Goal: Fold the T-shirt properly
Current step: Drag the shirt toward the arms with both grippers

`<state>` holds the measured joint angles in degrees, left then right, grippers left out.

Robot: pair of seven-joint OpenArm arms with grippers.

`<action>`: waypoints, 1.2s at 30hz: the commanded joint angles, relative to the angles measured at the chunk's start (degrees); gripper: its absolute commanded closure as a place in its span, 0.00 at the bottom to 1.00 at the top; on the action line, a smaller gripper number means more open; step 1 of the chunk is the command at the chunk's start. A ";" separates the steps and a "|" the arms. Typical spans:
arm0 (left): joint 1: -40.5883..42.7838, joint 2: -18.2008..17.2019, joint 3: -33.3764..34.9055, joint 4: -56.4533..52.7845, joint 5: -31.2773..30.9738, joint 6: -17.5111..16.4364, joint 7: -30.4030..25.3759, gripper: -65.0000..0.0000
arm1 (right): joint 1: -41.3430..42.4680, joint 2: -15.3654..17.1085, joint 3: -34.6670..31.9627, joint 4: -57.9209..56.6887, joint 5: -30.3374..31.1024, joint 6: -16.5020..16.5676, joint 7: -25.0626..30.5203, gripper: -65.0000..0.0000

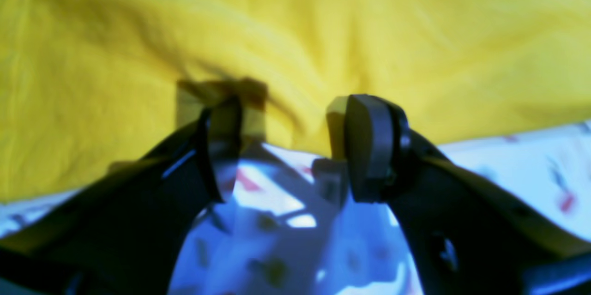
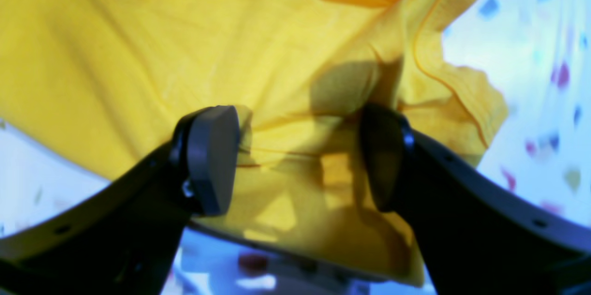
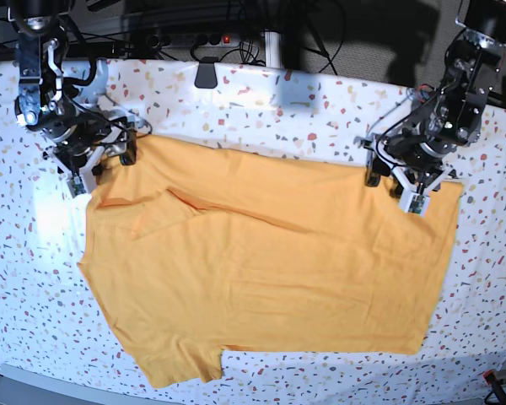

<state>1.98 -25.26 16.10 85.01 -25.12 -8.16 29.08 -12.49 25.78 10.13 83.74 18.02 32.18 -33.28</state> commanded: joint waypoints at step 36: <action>-0.63 -0.63 -0.31 20.59 11.78 3.17 8.55 0.47 | -16.09 0.72 11.98 11.41 2.14 0.81 -6.69 0.36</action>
<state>1.83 -25.21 16.21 104.86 -13.54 -5.58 38.30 -28.05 25.76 21.78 94.94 21.21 32.80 -38.02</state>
